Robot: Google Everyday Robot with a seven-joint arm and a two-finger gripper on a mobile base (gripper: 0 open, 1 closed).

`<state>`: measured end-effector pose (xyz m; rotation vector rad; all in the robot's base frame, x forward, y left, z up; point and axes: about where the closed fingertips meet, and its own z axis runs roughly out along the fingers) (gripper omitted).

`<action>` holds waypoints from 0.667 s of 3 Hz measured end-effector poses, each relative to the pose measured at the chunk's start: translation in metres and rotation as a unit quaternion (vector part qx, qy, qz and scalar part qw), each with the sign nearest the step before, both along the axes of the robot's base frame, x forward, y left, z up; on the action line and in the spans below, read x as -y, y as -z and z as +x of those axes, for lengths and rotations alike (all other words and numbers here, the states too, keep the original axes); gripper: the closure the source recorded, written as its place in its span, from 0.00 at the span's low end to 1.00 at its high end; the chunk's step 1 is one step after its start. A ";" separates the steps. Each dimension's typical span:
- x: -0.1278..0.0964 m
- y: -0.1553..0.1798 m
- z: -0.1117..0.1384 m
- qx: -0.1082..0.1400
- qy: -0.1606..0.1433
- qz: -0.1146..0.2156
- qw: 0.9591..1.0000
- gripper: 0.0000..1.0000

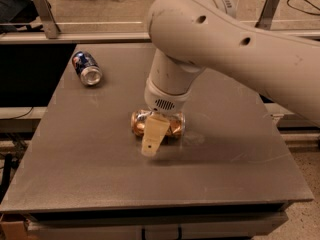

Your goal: Place orange can upright

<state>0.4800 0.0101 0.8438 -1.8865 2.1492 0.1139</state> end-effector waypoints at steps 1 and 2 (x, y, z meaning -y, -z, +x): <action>-0.008 0.006 0.003 -0.006 0.011 -0.001 1.000 0.40; -0.011 0.002 0.008 -0.004 0.021 0.004 1.000 0.64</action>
Offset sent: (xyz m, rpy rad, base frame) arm 0.0153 0.0134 0.0016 0.0215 0.0058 -0.0658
